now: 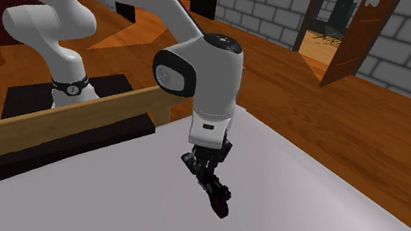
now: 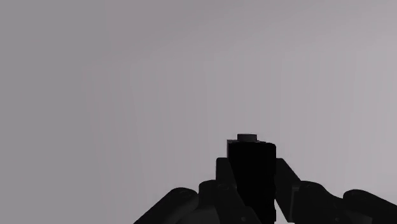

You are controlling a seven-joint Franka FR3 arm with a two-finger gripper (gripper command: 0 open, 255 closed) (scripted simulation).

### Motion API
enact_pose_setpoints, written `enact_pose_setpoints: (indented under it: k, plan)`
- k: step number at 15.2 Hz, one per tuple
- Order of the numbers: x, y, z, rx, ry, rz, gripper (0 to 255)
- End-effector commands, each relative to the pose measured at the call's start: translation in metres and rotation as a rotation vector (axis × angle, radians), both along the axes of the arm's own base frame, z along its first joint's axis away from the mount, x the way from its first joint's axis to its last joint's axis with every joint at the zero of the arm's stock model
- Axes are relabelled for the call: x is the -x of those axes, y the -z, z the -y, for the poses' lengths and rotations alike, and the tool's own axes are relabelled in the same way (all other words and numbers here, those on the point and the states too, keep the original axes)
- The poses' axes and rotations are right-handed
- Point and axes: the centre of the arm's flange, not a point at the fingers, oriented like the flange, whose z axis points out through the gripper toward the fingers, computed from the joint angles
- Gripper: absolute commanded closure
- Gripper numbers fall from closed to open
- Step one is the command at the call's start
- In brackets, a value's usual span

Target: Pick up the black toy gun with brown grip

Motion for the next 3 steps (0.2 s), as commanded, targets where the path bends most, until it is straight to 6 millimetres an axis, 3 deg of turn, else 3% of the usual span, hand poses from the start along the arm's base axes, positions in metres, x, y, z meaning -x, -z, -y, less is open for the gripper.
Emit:
enact_pose_setpoints:
  k: [1,3]
  plan:
    - [0.0003,-0.0103,0.0007,0.0,0.0,0.0,255]
    - [0.0003,-0.0111,0.0007,0.0,0.0,0.0,255]
